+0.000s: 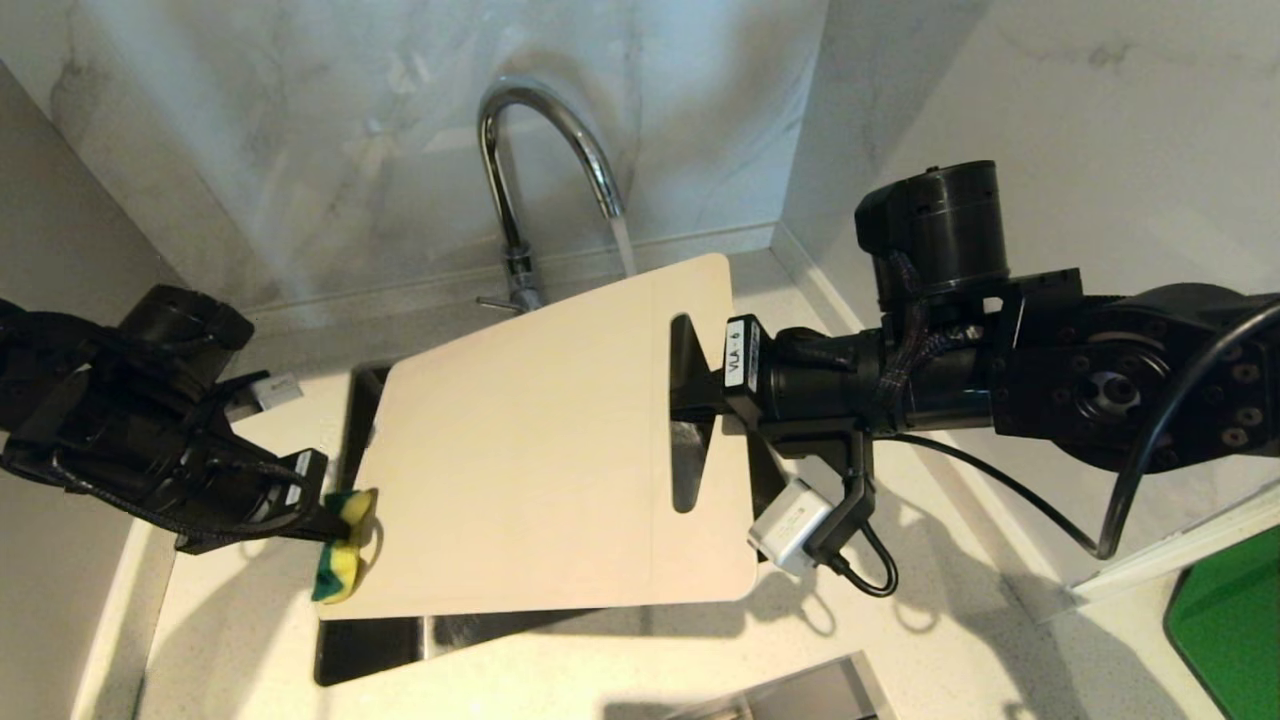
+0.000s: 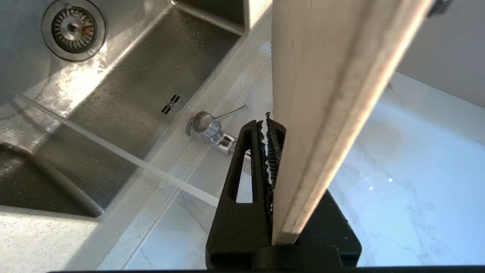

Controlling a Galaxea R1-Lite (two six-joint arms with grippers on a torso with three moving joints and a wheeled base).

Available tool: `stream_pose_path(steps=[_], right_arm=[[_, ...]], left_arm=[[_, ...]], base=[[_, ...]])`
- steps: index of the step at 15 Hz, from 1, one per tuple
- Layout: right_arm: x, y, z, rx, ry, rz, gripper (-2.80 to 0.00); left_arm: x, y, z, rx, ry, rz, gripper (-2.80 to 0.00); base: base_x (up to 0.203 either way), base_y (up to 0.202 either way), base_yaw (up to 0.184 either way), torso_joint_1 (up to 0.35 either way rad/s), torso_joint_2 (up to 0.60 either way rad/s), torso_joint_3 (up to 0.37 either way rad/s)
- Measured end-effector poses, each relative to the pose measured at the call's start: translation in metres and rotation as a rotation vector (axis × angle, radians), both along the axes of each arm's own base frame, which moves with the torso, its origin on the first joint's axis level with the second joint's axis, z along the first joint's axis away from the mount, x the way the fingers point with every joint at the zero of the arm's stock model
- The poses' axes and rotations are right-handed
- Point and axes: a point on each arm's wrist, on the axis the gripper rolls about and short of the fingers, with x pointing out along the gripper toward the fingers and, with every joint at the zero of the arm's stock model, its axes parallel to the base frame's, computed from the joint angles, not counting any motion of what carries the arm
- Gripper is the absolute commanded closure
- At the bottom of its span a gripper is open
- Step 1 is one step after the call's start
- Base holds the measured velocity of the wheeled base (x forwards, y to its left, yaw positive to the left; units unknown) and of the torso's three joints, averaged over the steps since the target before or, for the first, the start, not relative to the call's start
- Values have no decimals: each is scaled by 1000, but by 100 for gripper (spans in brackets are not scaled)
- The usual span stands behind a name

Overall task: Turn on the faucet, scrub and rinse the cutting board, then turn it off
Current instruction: Scrub the cutting board underwater

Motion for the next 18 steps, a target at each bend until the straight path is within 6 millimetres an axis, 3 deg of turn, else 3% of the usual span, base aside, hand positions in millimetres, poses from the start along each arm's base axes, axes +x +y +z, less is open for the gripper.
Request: stream_pose_path(steps=[4, 7, 10, 13, 16, 18], right_arm=[[-1, 0, 0, -1, -2, -2, 0], [-1, -1, -3, -5, 6, -1, 0], [-1, -1, -3, -4, 8, -2, 0], [1, -4, 1, 2, -1, -15, 0], [2, -4, 5, 15, -2, -21, 0], [2, -4, 7, 20, -7, -23, 0]], left_arm=[[4, 23, 0, -41, -13, 44, 0], [1, 21, 22, -95, -78, 48, 0], [-9, -7, 56, -170, -120, 18, 0], [-34, -55, 84, -256, -111, -87, 0], [-58, -95, 104, -296, -126, -193, 0], [-67, -109, 106, -295, -106, -252, 0]], base=[[0, 0, 0, 0, 0, 0], [0, 0, 0, 0, 0, 0], [0, 0, 0, 0, 0, 0], [0, 0, 0, 0, 0, 0], [0, 0, 0, 0, 0, 0], [0, 0, 0, 0, 0, 0]])
